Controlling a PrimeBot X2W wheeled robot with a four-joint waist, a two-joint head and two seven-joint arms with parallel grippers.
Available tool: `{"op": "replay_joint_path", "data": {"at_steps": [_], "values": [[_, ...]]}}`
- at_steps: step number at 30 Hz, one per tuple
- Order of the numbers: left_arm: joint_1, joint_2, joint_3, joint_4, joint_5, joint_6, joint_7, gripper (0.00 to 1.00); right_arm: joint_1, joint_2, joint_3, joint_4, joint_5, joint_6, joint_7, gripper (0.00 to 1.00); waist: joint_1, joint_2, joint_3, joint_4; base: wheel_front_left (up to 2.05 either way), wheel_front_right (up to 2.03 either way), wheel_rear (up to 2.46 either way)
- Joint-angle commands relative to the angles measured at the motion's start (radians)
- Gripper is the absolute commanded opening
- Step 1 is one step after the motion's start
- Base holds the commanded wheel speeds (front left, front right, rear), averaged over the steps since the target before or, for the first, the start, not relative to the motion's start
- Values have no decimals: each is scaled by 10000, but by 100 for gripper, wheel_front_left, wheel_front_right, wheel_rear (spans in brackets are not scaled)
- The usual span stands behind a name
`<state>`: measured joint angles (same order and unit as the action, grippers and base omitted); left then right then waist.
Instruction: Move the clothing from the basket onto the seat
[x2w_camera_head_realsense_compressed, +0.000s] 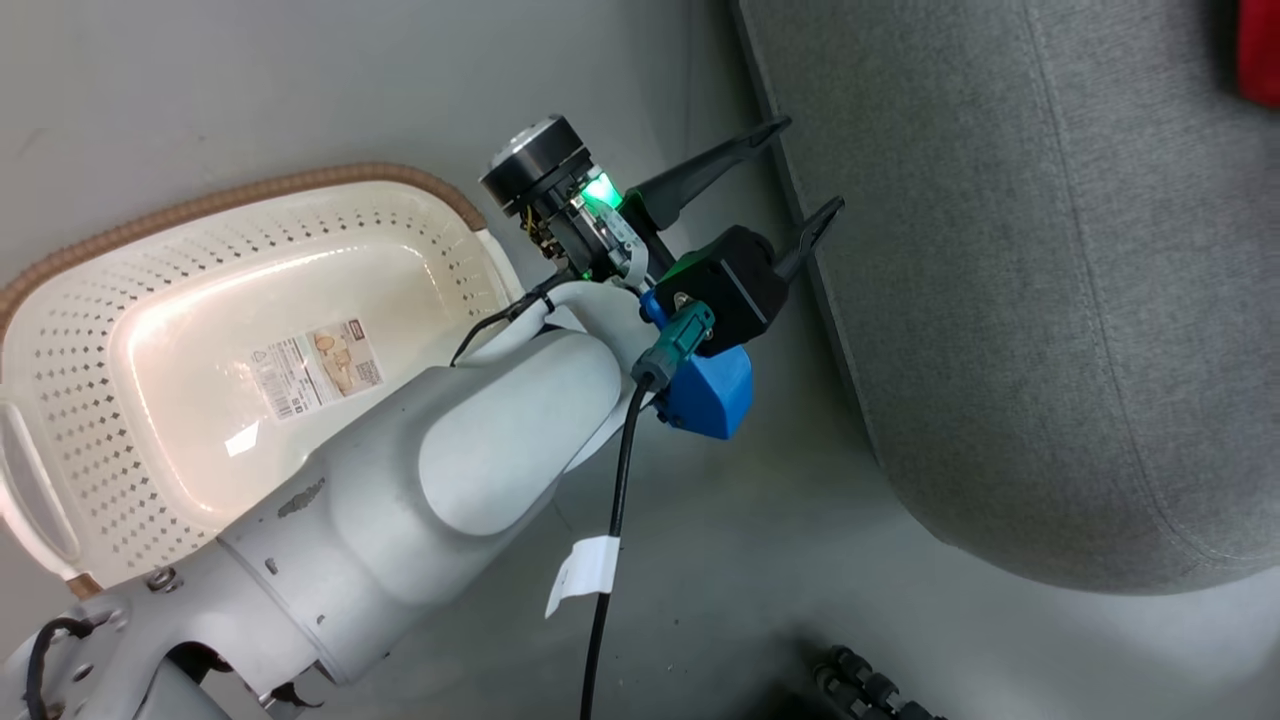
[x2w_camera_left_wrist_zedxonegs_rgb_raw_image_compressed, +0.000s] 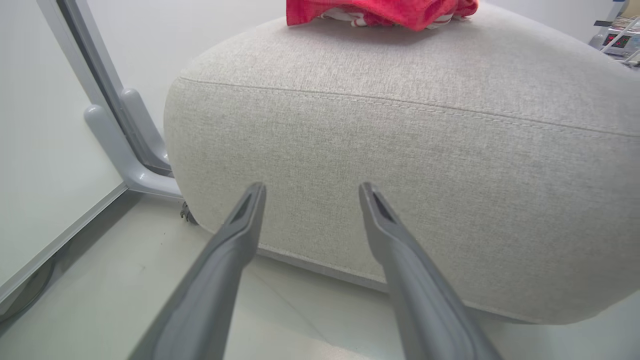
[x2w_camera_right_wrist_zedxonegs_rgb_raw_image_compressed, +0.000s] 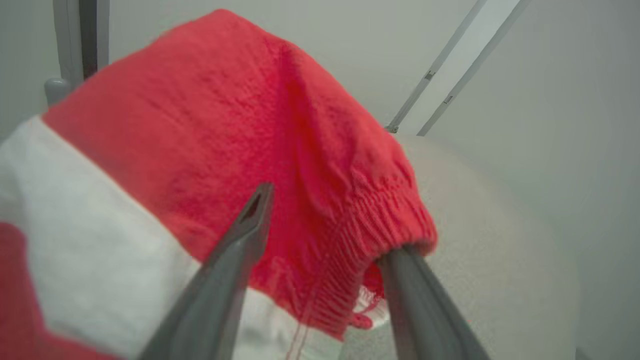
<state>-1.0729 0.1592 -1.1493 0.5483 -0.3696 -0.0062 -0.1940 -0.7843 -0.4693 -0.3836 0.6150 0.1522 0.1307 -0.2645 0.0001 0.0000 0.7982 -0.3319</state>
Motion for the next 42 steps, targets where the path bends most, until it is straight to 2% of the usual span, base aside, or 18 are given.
{"op": "replay_joint_path", "data": {"at_steps": [1,10,17,23,30,37,42], "values": [[79,16,-42,9,-55,47,-54,100,246,58,-26,-28,13,1,4,100,-1,0,-170,-27,0,0,0],[592,-152,93,210,-360,130,-477,100,2022,453,-175,-670,148,1,3,100,-1,0,-1448,-168,0,0,0],[1420,-109,687,153,-692,485,-712,100,3122,657,157,-2027,-2,1,3,100,-1,0,-2787,-106,0,0,0],[2574,207,2041,-928,-541,1093,-719,100,3666,701,1080,-3100,9,1,3,100,-1,0,-3886,249,0,0,0],[4057,502,3760,-2061,75,1554,-716,100,4194,760,2469,-3918,0,1,3,100,-1,0,-4988,997,0,0,0],[5545,587,5328,-2723,586,1554,-713,100,4572,1038,3887,-4243,105,1,3,100,-1,0,-5823,1767,0,0,0],[6549,443,6382,-3001,884,1385,-713,100,4915,1292,4283,-4282,53,1,3,100,-1,0,-6380,2369,0,0,0]]}}
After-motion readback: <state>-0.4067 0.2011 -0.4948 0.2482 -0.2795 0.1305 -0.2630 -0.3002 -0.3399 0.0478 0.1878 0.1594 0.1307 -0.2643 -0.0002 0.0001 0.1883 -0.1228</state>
